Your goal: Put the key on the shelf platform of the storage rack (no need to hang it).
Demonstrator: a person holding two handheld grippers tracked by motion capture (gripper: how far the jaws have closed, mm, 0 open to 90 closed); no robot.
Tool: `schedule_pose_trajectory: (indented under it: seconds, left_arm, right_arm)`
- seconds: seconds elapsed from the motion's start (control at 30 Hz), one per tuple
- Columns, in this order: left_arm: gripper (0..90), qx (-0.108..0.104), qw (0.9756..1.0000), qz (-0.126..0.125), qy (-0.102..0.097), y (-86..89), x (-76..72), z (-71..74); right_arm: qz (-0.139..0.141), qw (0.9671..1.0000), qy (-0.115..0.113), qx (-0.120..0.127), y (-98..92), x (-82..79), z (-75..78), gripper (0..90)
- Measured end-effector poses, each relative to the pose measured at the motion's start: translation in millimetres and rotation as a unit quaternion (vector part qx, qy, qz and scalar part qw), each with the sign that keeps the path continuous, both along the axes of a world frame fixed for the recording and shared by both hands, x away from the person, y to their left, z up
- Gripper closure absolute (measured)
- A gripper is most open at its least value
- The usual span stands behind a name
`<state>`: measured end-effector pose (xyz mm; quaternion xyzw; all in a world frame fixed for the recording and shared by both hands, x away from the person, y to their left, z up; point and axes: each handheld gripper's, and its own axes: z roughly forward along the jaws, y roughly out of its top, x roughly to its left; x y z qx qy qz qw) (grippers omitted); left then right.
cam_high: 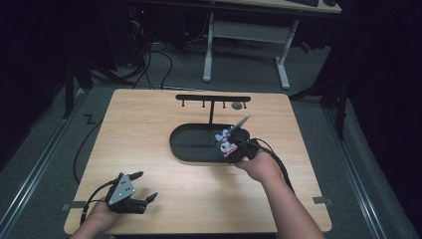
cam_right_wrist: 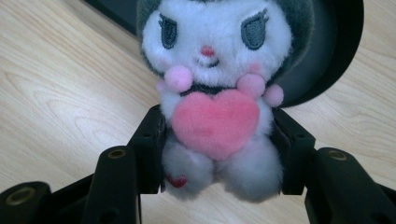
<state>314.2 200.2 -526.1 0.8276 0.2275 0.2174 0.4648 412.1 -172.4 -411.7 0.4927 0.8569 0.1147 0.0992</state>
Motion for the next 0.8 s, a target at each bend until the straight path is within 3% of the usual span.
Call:
schedule_pose_trajectory:
  seconds: [0.57,0.8]
  left_arm:
    - [15.5,0.000,1.0000,0.000,-0.001,0.1,0.1,0.0]
    - [15.5,-0.001,1.0000,0.000,-0.001,0.0,-0.2,-0.1]
  right_arm:
    - [0.007,1.0000,-0.003,-0.001,18.5,27.3,-2.8,47.2]
    - [-0.009,1.0000,0.000,0.001,18.0,42.6,-10.9,47.2]
